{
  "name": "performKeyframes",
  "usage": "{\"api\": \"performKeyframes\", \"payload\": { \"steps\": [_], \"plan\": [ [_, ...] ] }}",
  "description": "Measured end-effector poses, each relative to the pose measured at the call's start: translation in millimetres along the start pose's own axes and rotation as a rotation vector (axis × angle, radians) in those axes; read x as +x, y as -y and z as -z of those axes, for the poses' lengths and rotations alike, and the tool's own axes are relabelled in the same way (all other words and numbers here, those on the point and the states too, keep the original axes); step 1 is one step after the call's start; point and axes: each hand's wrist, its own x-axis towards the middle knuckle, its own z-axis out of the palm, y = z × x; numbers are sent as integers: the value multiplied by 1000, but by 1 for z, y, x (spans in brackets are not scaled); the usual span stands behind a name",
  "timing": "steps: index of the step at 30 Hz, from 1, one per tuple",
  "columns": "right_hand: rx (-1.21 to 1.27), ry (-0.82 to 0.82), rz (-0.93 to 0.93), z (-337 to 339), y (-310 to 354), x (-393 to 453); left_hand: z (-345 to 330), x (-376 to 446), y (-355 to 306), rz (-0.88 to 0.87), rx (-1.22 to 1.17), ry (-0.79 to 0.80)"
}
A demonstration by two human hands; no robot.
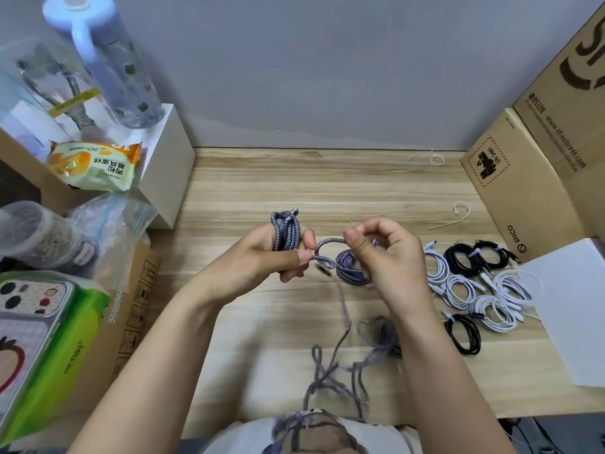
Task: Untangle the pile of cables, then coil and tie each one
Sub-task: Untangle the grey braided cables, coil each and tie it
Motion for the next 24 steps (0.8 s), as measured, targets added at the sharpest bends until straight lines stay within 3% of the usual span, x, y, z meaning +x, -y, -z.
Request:
{"api": "performKeyframes", "payload": {
  "steps": [3,9,14,18,24],
  "plan": [
    [-48,74,38,-6,-1,-3,-1,0,-2,-77,-43,4],
    [-43,384,3,-13,0,-10,6,3,-4,-175,-27,-142],
    [127,616,-24,-27,10,-26,6,8,7,-163,-10,-140],
    [330,630,-107,-23,19,-31,9,9,17,-131,139,-260],
    [325,518,-61,-14,31,-31,12,3,29,-102,553,-272]
  ]
}}
